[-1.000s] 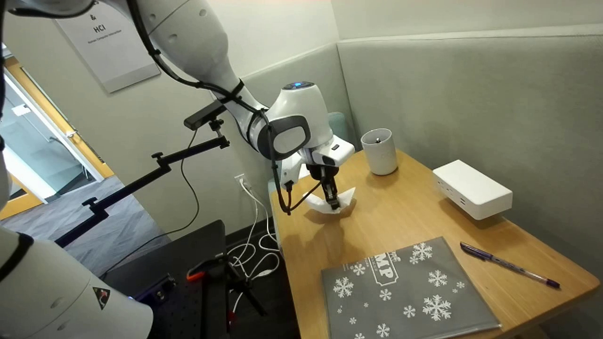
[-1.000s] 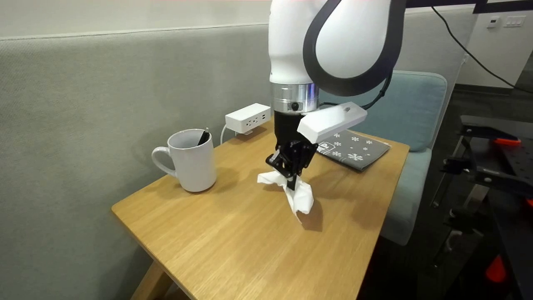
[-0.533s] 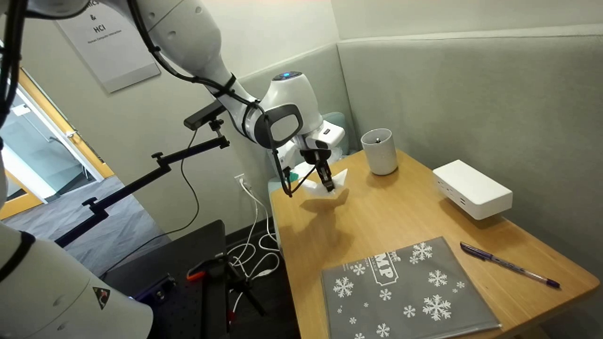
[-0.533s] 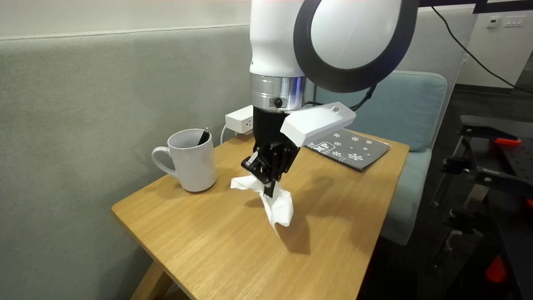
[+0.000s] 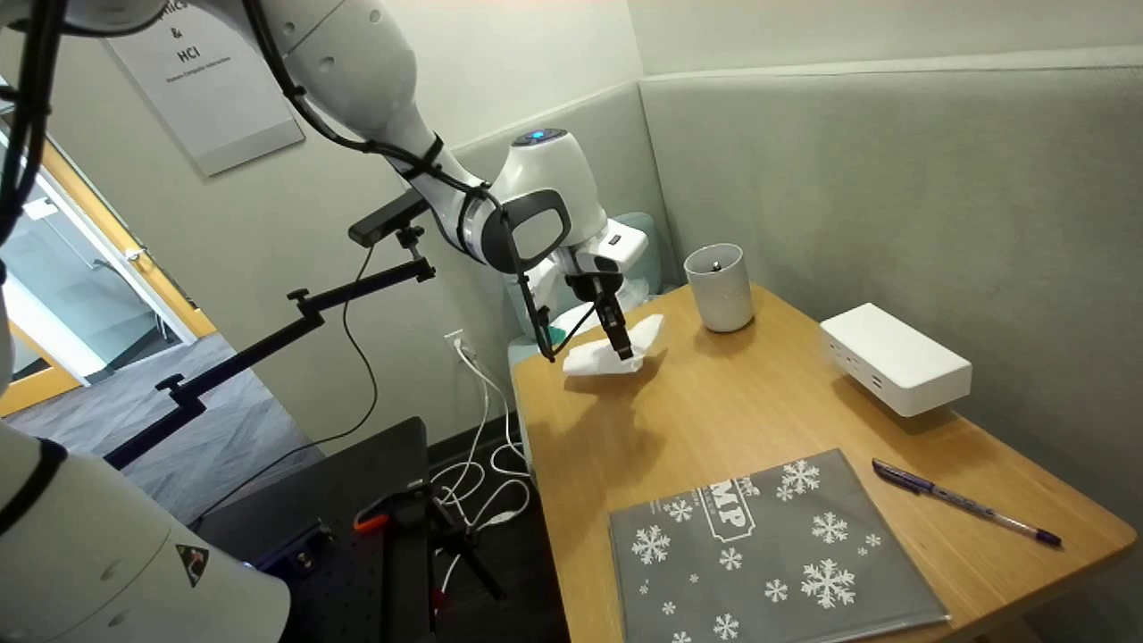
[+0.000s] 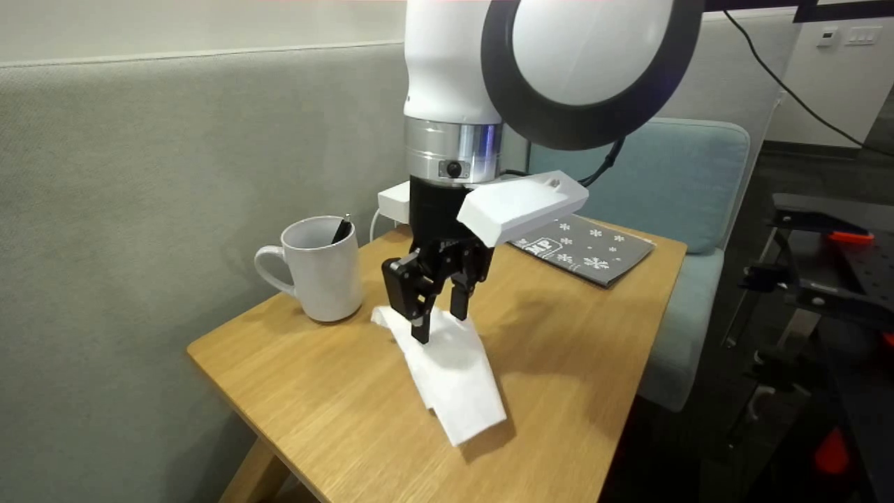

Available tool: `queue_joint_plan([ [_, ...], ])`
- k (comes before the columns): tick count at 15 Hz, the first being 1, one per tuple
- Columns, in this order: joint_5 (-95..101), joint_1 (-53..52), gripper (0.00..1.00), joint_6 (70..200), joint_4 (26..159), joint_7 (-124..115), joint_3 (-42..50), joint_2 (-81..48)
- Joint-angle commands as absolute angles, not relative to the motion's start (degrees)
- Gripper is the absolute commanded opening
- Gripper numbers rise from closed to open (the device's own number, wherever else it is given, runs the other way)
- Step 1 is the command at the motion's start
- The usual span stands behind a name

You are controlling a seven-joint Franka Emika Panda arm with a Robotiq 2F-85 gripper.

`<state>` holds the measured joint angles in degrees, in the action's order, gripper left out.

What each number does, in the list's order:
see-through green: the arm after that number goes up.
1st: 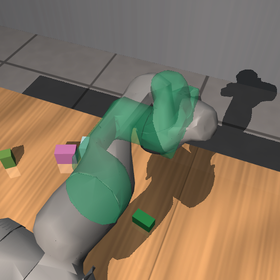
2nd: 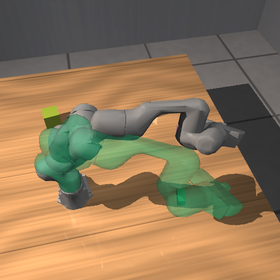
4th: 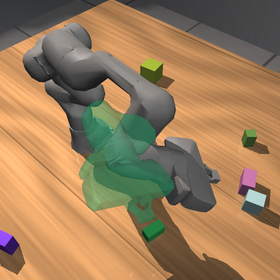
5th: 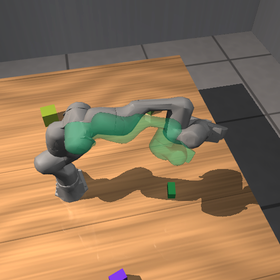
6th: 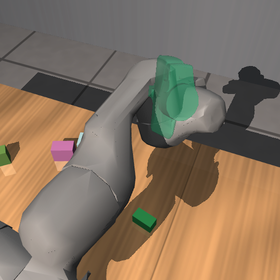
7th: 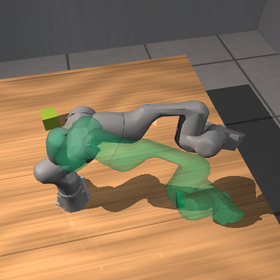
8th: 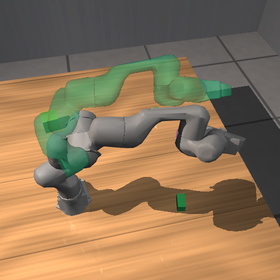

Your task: Pick up the napkin and wipe the table

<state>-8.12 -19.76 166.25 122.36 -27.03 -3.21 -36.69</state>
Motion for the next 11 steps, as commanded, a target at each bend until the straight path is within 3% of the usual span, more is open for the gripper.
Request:
queue_joint_plan([
  [1, -9.00, -19.42, 0.94, 165.76, 122.51, -25.34, -3.82, -35.61],
  [3, -8.98, -19.48, 1.00, 165.84, 122.54, -25.35, -3.84, -35.51],
  [11, -9.00, -19.60, 1.00, 166.52, 123.20, -25.46, -3.74, -34.95],
])
